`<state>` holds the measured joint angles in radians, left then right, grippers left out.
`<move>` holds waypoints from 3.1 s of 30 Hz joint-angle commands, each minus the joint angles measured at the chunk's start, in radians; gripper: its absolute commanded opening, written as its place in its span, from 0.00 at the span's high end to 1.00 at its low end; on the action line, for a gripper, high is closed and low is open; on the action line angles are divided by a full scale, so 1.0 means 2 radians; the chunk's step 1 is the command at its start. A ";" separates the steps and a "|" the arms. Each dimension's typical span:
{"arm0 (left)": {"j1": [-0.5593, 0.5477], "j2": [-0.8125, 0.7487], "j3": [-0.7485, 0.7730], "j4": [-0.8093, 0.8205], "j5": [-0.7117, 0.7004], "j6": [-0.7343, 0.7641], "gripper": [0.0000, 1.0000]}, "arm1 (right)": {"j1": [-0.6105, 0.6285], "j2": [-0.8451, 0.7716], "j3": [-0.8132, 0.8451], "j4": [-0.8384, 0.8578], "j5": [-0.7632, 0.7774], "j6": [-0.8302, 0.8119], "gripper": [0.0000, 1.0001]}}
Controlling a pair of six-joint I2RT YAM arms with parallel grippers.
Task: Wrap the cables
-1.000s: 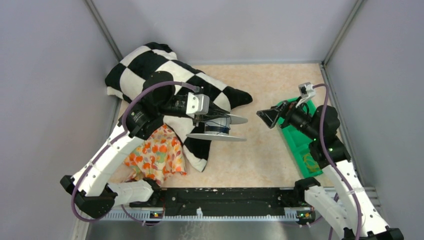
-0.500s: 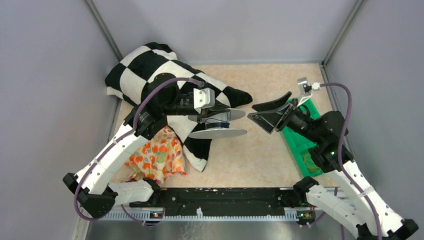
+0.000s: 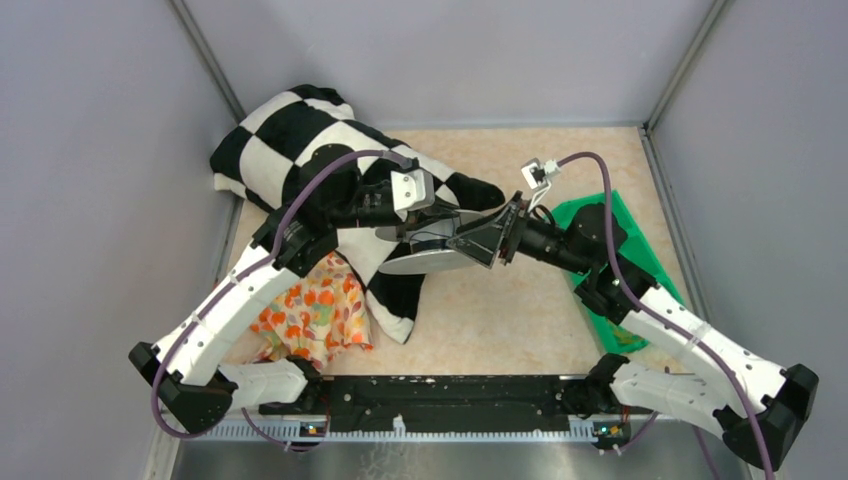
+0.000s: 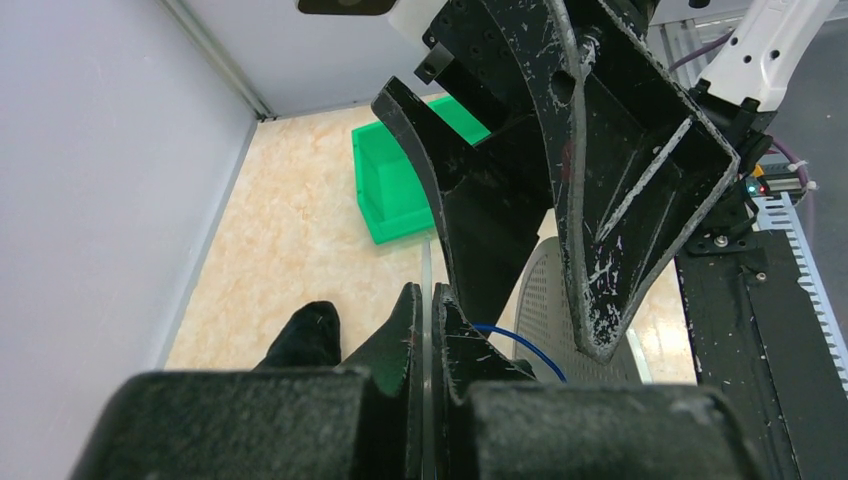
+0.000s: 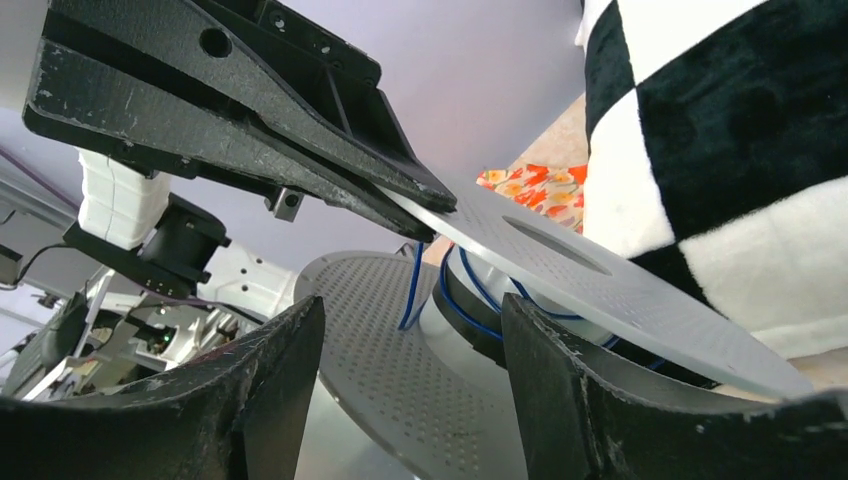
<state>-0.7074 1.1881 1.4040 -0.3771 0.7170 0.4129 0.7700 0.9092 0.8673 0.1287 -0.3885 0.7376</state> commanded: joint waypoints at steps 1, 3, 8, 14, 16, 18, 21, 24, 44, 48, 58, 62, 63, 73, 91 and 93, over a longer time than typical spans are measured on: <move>0.001 -0.019 0.010 0.045 0.004 0.005 1.00 | 0.011 0.014 0.034 0.029 -0.002 -0.012 0.37; 0.001 -0.020 0.007 0.045 0.005 0.006 1.00 | 0.011 0.022 0.037 0.031 -0.003 -0.011 0.46; 0.001 -0.022 0.005 0.044 0.001 0.009 1.00 | 0.011 0.031 0.039 0.029 -0.002 -0.010 0.79; 0.003 -0.028 0.000 0.042 -0.006 0.015 1.00 | 0.012 -0.007 0.029 -0.017 0.058 -0.027 1.00; 0.006 -0.029 -0.001 0.041 -0.006 0.015 1.00 | 0.012 -0.023 0.028 -0.048 0.081 -0.040 1.00; 0.009 -0.029 -0.002 0.041 -0.005 0.015 1.00 | 0.011 -0.035 0.029 -0.076 0.098 -0.053 1.00; 0.016 -0.029 -0.002 0.043 -0.003 0.014 1.00 | 0.012 -0.048 0.030 -0.109 0.116 -0.064 1.00; 0.022 -0.031 -0.004 0.047 -0.003 0.009 1.00 | 0.012 -0.058 0.029 -0.134 0.136 -0.073 1.00; 0.135 0.052 0.099 0.010 0.139 -0.197 1.00 | -0.016 -0.074 -0.059 -0.128 0.182 -0.051 1.00; 0.150 0.082 0.115 0.006 0.174 -0.244 1.00 | -0.031 -0.056 -0.062 -0.111 0.136 -0.059 1.00; 0.178 0.102 0.035 0.229 0.152 -0.513 1.00 | -0.032 -0.040 -0.081 -0.067 0.121 -0.051 1.00; 0.214 0.109 0.008 0.303 0.148 -0.600 1.00 | -0.032 -0.048 -0.088 -0.072 0.131 -0.050 1.00; 0.223 0.109 0.005 0.315 0.144 -0.614 1.00 | -0.032 -0.052 -0.089 -0.078 0.133 -0.052 1.00; 0.268 0.093 -0.053 0.400 0.043 -0.706 1.00 | -0.032 -0.067 -0.128 -0.054 0.112 -0.018 1.00; 0.240 0.003 -0.211 0.362 -0.239 -0.912 1.00 | -0.020 -0.036 -0.121 0.004 0.165 -0.010 1.00; 0.227 -0.006 -0.189 0.265 -0.283 -0.913 1.00 | -0.019 -0.031 -0.114 0.000 0.167 -0.016 1.00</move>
<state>-0.2249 1.2610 0.9733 0.3153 0.4549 -1.2816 0.7197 0.8333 0.6281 0.1383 -0.0647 0.7189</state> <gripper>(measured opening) 0.023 0.009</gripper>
